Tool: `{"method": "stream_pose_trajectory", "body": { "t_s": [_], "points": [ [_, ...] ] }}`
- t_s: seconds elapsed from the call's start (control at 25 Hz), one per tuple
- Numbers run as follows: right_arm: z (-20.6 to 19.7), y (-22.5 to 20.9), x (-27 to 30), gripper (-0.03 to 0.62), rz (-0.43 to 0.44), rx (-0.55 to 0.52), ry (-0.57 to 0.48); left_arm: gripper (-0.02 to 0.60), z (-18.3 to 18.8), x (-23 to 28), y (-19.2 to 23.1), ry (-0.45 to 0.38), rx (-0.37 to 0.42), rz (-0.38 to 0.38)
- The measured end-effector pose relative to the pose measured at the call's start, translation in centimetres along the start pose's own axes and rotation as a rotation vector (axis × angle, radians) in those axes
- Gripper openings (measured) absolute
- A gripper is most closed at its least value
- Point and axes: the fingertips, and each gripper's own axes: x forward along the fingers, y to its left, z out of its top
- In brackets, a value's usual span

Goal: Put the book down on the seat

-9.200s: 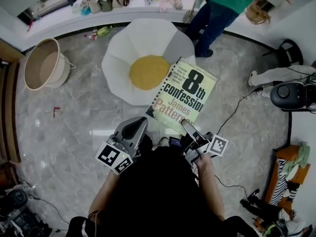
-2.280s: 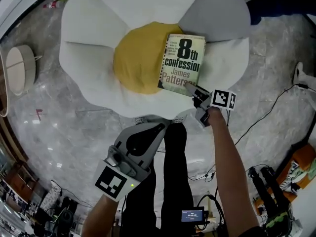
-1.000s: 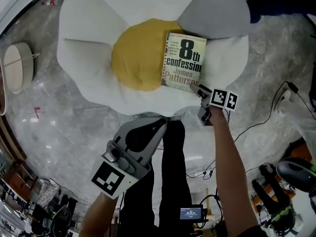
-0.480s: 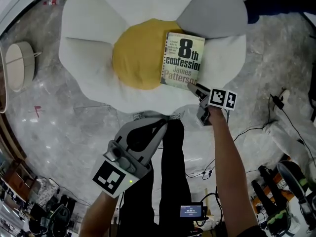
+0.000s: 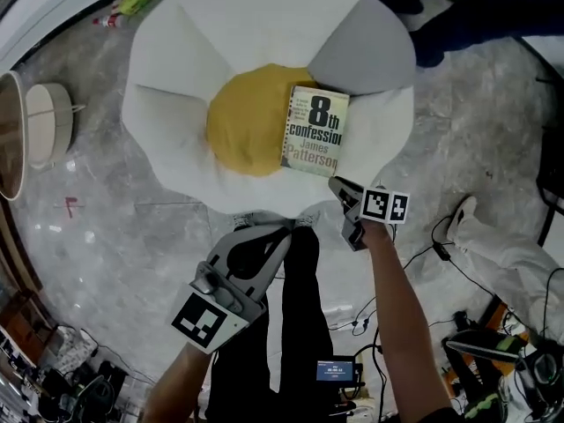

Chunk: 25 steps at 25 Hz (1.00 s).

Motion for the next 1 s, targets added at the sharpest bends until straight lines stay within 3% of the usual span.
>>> {"method": "stream_pose_trajectory", "body": {
  "t_s": [0.24,0.52,0.76,1.0],
  "points": [
    [0.4,3.0,-2.5,0.021,0.064,-0.005,-0.012,0.012,2.3,-1.1,-2.4,-0.02,0.015,0.015],
    [0.8,9.2,-6.4,0.015,0.129,-0.066,-0.028,0.012,5.5,-3.7,-4.8,-0.07,0.03,0.046],
    [1.1,17.2,-10.7,0.015,0.18,-0.212,-0.064,0.012,9.3,-5.6,-6.9,-0.11,0.047,0.051],
    [1.0,26.7,-16.6,0.015,0.238,-0.387,-0.146,0.012,12.3,-7.9,-9.6,-0.096,0.06,0.057]
  ]
}}
